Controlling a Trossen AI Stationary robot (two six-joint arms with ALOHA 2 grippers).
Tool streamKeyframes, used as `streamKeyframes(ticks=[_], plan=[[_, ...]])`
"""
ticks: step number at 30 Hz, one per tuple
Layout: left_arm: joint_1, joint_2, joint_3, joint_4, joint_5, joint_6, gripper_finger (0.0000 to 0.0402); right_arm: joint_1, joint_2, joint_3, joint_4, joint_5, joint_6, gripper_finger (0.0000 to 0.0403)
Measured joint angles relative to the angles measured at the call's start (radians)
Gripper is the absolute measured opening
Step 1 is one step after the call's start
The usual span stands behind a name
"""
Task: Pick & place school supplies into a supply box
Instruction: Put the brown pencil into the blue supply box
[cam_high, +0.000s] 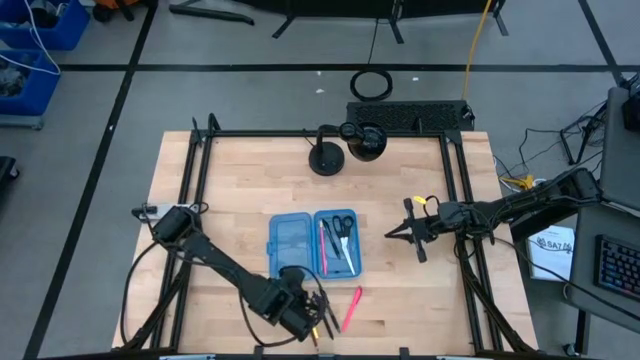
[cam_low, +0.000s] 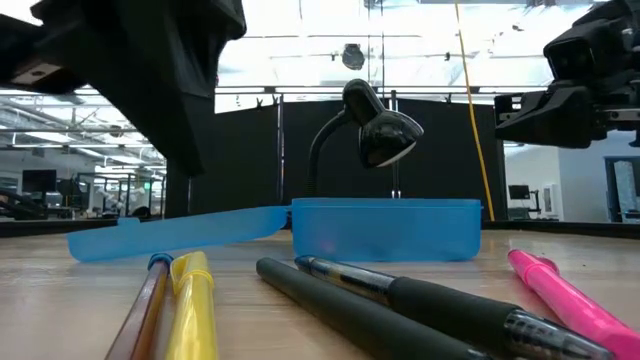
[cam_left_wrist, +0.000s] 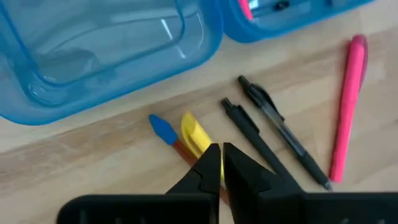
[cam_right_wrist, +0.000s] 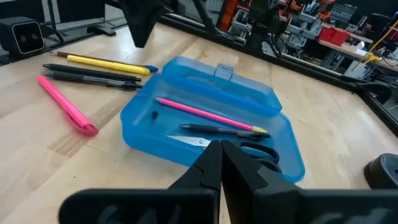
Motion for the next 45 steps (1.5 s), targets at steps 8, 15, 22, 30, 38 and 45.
streamKeyframes(ticks=[8, 15, 22, 30, 38, 45], plan=[[0.007, 0.000, -0.030, 0.011, 0.021, -0.095, 0.0129, 0.000, 0.000, 0.000, 0.000, 0.001, 0.002, 0.0000], [0.019, 0.000, -0.099, 0.022, 0.185, -0.271, 0.0185, 0.000, 0.000, 0.000, 0.020, 0.031, 0.003, 0.0000], [0.019, -0.002, -0.128, 0.022, 0.108, -0.304, 0.0171, 0.000, 0.000, 0.000, 0.022, 0.029, 0.003, 0.0000], [0.034, -0.002, -0.146, 0.025, 0.100, -0.282, 0.0153, 0.000, 0.000, -0.001, 0.039, 0.029, 0.029, 0.0000], [0.065, 0.001, -0.148, 0.030, 0.076, -0.244, 0.0152, 0.000, 0.000, -0.001, 0.042, 0.028, 0.033, 0.0000], [0.084, 0.038, -0.145, 0.093, 0.100, -0.190, 0.0152, 0.000, 0.000, -0.001, 0.036, 0.028, 0.033, 0.0000]])
